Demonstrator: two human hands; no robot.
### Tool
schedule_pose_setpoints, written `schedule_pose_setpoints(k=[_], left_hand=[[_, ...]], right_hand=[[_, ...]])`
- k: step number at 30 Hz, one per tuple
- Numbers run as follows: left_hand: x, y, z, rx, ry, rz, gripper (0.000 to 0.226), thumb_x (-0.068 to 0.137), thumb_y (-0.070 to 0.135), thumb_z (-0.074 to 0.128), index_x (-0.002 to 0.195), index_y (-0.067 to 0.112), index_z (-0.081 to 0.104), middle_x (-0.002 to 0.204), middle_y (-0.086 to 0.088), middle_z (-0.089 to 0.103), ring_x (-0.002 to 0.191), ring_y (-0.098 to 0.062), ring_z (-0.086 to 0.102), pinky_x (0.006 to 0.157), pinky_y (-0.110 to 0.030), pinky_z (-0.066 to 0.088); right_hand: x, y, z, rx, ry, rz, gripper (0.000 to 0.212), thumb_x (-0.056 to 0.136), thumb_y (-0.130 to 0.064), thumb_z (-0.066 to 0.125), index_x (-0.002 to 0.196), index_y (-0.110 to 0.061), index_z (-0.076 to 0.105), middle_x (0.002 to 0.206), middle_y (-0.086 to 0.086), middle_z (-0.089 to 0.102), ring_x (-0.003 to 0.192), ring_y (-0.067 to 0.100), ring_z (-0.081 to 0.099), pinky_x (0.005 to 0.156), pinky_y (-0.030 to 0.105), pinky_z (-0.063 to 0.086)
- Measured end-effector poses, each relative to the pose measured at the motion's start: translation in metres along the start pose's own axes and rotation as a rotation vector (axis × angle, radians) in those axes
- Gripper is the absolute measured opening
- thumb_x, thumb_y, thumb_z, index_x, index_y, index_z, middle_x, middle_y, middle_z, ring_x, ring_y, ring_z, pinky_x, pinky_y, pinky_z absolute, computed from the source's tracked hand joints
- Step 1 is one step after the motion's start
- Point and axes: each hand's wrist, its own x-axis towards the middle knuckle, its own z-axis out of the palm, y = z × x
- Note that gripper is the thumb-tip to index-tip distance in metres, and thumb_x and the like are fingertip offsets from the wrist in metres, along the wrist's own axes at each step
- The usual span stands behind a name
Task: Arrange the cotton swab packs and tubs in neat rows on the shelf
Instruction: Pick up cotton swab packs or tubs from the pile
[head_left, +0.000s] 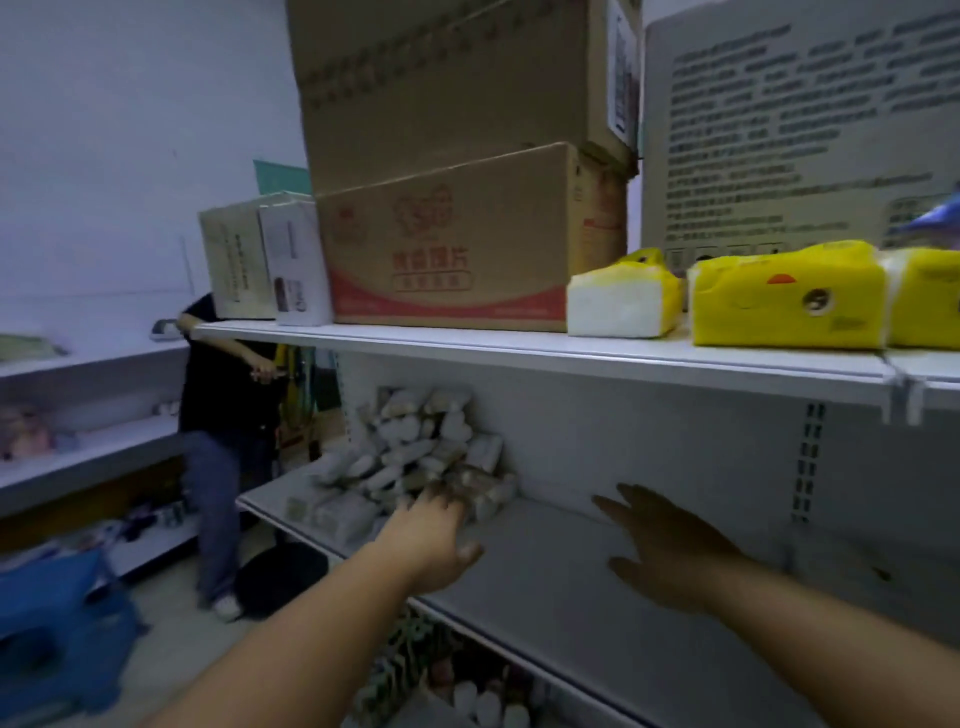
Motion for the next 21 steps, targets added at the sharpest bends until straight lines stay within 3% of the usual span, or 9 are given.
schedule_pose_setpoints(k=[4,9,13,17,21], left_hand=[[-0.016,-0.050,0.020,-0.075,-0.071,-0.042,0.070,0.094,0.059,0.031,0.151,0.024,0.011,0.160,0.000,-0.003,0.147,-0.021,-0.008,0.119,-0.043,0.002],[0.001,-0.091,0.041,-0.137,-0.096,-0.055,0.071,0.093,0.061,0.030,0.151,0.025,0.010,0.160,0.001,-0.005,0.146,-0.017,-0.011,0.120,-0.041,0.001],[0.029,-0.115,0.049,-0.225,-0.025,-0.078,0.062,0.092,0.056,0.038,0.146,0.028,0.026,0.156,0.004,0.020,0.144,-0.017,0.014,0.117,-0.037,0.019],[0.064,-0.136,0.036,-0.338,0.070,-0.171,0.042,0.092,0.043,0.047,0.130,0.025,0.046,0.135,0.000,0.049,0.119,-0.018,0.048,0.097,-0.029,0.042],[0.106,-0.166,0.015,-0.427,0.130,-0.240,0.041,0.094,0.038,0.050,0.131,0.021,0.049,0.124,-0.001,0.059,0.106,-0.019,0.057,0.083,-0.023,0.044]], right_hand=[[0.033,-0.051,0.028,0.009,-0.074,-0.074,0.073,0.095,-0.047,0.041,0.150,-0.033,-0.005,0.159,-0.002,-0.012,0.146,0.016,-0.007,0.119,0.030,0.006],[0.081,-0.074,0.040,0.025,-0.117,-0.082,0.071,0.096,-0.048,0.039,0.151,-0.031,-0.002,0.159,-0.003,-0.011,0.146,0.016,-0.006,0.119,0.031,0.008],[0.132,-0.077,0.050,0.023,-0.040,-0.125,0.067,0.096,-0.047,0.040,0.151,-0.026,0.007,0.159,-0.003,0.002,0.146,0.016,0.007,0.117,0.031,0.017],[0.191,-0.075,0.053,0.116,0.110,-0.089,0.057,0.095,-0.043,0.044,0.146,-0.027,0.024,0.148,-0.003,0.033,0.132,0.016,0.034,0.102,0.024,0.033],[0.243,-0.074,0.046,0.206,0.173,0.035,0.051,0.092,-0.048,0.047,0.136,-0.023,0.041,0.131,0.002,0.053,0.117,0.021,0.051,0.093,0.029,0.043]])
